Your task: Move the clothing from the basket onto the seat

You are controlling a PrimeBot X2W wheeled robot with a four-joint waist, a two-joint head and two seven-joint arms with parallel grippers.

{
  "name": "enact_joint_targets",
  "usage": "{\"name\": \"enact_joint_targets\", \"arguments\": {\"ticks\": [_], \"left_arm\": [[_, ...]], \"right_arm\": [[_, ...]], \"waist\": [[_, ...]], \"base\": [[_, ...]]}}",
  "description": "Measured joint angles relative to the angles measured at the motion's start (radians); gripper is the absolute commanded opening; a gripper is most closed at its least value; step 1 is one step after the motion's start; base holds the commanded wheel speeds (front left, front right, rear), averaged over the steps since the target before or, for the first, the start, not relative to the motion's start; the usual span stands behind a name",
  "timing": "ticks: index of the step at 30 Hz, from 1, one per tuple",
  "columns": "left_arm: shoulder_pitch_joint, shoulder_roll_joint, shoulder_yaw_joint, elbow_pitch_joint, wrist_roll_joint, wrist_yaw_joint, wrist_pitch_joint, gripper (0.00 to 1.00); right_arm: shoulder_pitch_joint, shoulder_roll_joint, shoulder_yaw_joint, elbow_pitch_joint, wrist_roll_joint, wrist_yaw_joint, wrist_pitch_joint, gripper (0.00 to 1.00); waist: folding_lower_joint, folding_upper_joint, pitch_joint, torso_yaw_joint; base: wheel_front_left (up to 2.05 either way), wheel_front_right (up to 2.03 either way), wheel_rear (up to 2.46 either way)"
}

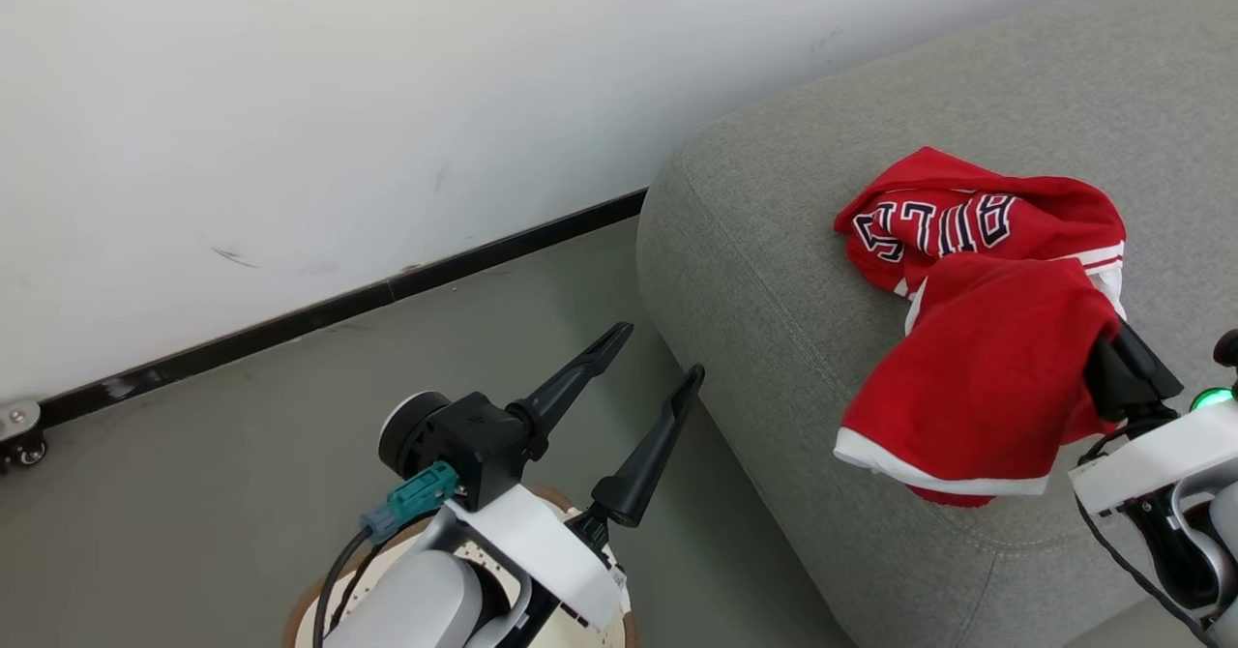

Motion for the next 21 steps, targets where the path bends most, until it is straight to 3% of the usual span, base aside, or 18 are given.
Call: {"name": "enact_joint_targets", "arguments": {"ticks": [7,21], "left_arm": [[0.0,0.005,0.001,-0.029,0.003,0.002,-0.006,1.0],[0.0,0.048,0.036,-0.114,0.029,0.04,0.002,1.0]], "right_arm": [[-0.047,-0.027,-0.004,0.007,-0.007,0.0,0.0,0.0],[-0.328,-0.091,-0.086,0.077,-0.03,0.0,0.067,0.0]], "waist": [[0.0,0.0,0.019,-0.012],[0.0,0.0,0.092,-0.002]], "base": [[0.0,0.0,0.0],[0.0,0.0,0.0]]}}
